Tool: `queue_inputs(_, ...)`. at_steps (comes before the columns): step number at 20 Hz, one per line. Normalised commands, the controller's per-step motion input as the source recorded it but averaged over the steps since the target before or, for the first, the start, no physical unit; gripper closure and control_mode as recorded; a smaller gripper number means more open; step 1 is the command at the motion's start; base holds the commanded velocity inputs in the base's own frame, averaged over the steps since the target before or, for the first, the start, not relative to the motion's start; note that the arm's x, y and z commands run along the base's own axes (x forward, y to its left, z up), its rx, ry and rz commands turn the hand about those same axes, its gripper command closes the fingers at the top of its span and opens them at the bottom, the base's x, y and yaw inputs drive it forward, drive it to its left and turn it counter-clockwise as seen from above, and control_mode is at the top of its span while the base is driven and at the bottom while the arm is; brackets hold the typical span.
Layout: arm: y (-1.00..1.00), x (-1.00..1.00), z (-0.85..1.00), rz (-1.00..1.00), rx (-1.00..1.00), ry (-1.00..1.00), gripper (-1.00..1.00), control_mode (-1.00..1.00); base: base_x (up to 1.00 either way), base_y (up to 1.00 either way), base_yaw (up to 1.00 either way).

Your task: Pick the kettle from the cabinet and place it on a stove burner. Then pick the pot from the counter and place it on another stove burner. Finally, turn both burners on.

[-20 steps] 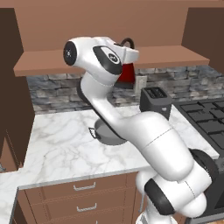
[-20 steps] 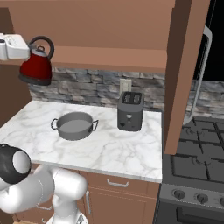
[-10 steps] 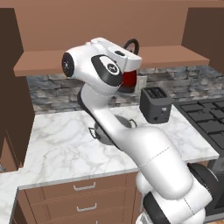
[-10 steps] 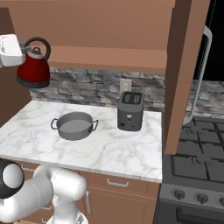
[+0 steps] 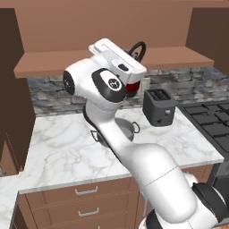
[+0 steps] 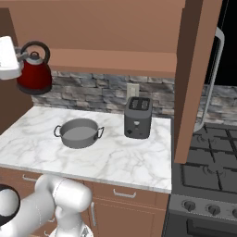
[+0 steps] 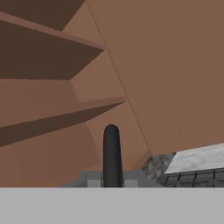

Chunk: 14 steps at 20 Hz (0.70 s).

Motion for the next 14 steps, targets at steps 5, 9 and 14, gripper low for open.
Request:
queue_inputs(5, -0.07, -0.28, -0.05, -0.03, 0.0, -0.09, 1.0, -1.0, 0.0, 0.0, 0.0)
queue_inputs(9, -0.1, -0.26, -0.08, -0.03, 0.0, -0.01, 1.0, -1.0, 0.0, 0.0, 0.0)
queue_inputs(14, -0.12, -0.28, -0.06, -0.03, 0.0, 0.0, 1.0, -1.0, 0.0, 0.0, 0.0)
